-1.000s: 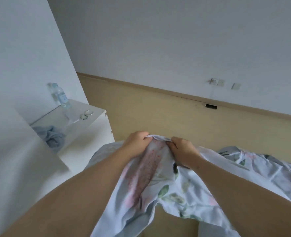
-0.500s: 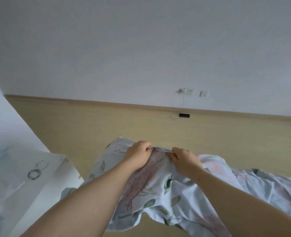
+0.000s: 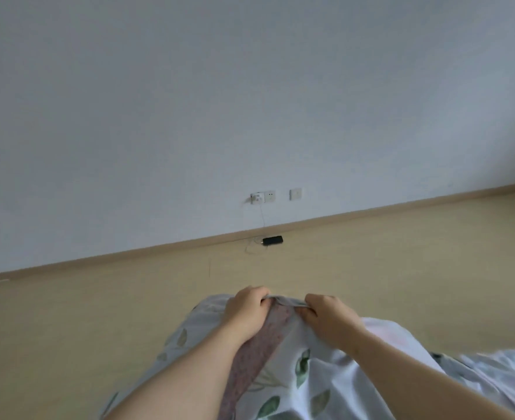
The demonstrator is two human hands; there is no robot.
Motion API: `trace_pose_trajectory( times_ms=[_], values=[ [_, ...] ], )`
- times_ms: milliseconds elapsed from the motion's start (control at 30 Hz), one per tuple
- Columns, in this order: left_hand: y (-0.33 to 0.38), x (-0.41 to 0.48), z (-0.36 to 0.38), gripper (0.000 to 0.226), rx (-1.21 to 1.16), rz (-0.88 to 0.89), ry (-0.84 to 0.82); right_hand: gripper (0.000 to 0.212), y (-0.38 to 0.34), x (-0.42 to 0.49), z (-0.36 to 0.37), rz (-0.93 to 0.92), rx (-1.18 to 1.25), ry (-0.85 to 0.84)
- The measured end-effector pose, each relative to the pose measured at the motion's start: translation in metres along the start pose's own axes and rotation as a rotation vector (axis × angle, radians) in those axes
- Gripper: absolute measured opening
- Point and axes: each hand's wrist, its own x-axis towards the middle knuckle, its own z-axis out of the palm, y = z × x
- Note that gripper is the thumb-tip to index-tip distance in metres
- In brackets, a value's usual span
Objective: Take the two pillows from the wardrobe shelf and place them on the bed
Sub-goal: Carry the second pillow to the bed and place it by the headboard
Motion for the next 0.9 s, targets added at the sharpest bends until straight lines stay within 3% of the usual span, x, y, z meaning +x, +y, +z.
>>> trace_pose_trajectory(
  times_ms=[400,600,900],
  values=[
    [0.102,0.281,0.001,0.024,0.008,0.255,-0.083,0.022,0.118,0.199,-0.109,0.208,-0.031,0.149],
    [0.168,0.435,0.011,0.025,0.167,0.455,-0.179,0.038,0.197,0.305,-0.153,0.410,0.080,0.212],
    [0.311,0.573,0.057,0.024,0.285,0.722,-0.337,0.039,0.311,0.357,-0.215,0.683,0.263,0.369]
  ],
)
